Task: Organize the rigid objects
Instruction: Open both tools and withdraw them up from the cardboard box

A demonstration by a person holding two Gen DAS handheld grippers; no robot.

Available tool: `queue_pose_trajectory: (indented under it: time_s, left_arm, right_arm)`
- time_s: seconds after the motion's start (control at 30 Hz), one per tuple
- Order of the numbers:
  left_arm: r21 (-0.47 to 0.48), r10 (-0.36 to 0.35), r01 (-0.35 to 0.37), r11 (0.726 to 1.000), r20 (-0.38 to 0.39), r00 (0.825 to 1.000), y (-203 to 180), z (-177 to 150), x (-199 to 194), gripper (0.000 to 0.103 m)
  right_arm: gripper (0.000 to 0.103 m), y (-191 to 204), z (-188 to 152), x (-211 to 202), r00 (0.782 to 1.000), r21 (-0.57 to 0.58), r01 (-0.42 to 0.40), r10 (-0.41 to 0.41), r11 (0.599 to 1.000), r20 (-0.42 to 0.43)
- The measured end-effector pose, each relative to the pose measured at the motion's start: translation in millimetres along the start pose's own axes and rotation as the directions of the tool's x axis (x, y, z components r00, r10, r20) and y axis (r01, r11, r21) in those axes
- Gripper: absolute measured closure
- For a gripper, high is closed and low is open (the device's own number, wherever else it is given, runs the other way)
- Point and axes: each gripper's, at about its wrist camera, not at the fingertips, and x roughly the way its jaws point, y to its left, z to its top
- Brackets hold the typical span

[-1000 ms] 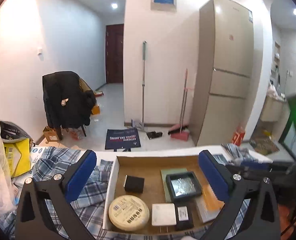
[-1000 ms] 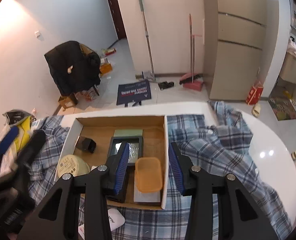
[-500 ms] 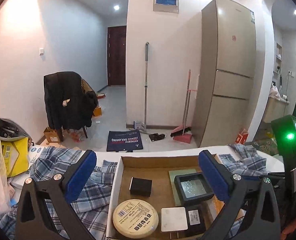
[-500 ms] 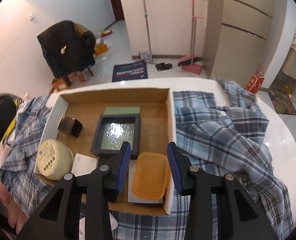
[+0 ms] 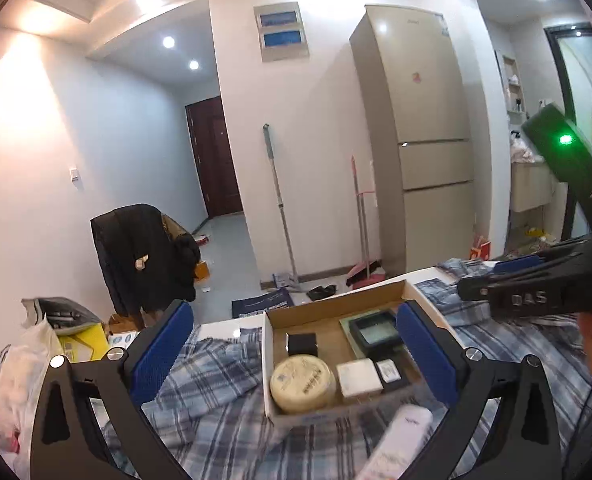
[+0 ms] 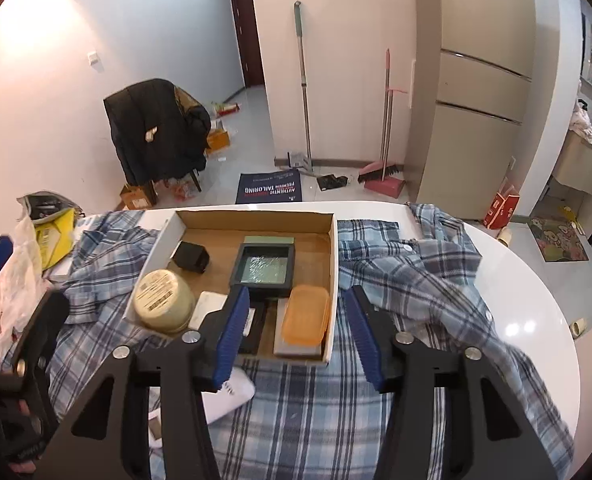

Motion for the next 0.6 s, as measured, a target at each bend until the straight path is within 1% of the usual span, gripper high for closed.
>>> queue_pose_trajectory:
  time_s: [0.03,0.1,0.17,0.27,0.3,0.37,0.4,0.47,0.5,0.53,0.57,0.6]
  left_arm:
    - [-0.009,-0.015,0.015,1.000,-0.005,1.000,1.7,-2.1,-7.9,0.000]
    - [-0.031,-0.052,0.051,0.998,-0.018,0.998,6.5,-5.4,-22.2,0.000]
    - [-0.049,-0.075,0.073,0.996,-0.034,0.997,12.8,-6.4,-30.6,0.000]
    - [-0.075,-0.089,0.086,0.993,-0.042,0.995,28.1,-12.8,-43.6,0.000]
    - [-0.084,-0.091,0.087,0.993,-0.045,0.995,34.1,-15.5,-46.5,0.000]
    - [-0.096,-0.106,0.100,0.990,-0.059,0.993,42.1,-20.0,-47.7,0.002]
    - [-0.104,-0.122,0.114,0.988,-0.078,0.989,46.5,-23.6,-46.9,0.003]
    - [-0.112,-0.169,0.157,0.981,-0.111,0.979,50.4,-30.4,-44.1,0.007]
    - [-0.118,-0.192,0.177,0.977,-0.130,0.973,51.5,-34.9,-42.6,0.009]
    - [-0.125,-0.200,0.182,0.975,-0.144,0.969,51.7,-38.9,-40.1,0.012]
    - [-0.133,-0.211,0.191,0.973,-0.162,0.964,51.8,-43.5,-37.9,0.019]
    - [-0.143,-0.235,0.211,0.967,-0.183,0.955,52.0,-48.7,-33.3,0.023]
  right_arm:
    - [0.048,2.4,-3.7,-3.8,1.000,-0.007,-0.006,0.006,1.000,-0.001]
    - [0.039,7.9,-10.8,-10.9,1.000,-0.025,-0.012,0.012,1.000,-0.003]
    - [0.037,11.6,-16.4,-21.0,1.000,-0.031,-0.004,0.004,1.000,0.013]
    - [0.028,15.4,-25.6,-35.3,0.999,-0.026,-0.001,0.002,1.000,0.041]
    - [0.026,16.4,-27.9,-38.9,0.999,-0.025,-0.008,0.009,1.000,0.048]
    - [0.025,20.3,-33.5,-44.6,0.998,-0.028,-0.016,0.018,0.999,0.055]
    - [0.025,22.4,-36.5,-46.2,0.998,-0.036,-0.021,0.023,0.999,0.054]
    - [0.023,28.4,-42.6,-45.3,0.998,-0.089,-0.038,0.042,0.995,0.051]
    - [0.023,31.5,-45.8,-43.2,0.999,-0.115,-0.019,0.024,0.993,0.039]
    - [0.023,33.6,-49.0,-40.3,1.000,-0.127,0.008,-0.005,0.992,0.026]
    - [0.023,34.9,-52.9,-39.2,1.000,-0.133,0.018,-0.015,0.991,0.023]
    - [0.023,35.9,-57.1,-38.7,1.000,-0.141,0.010,-0.007,0.990,0.023]
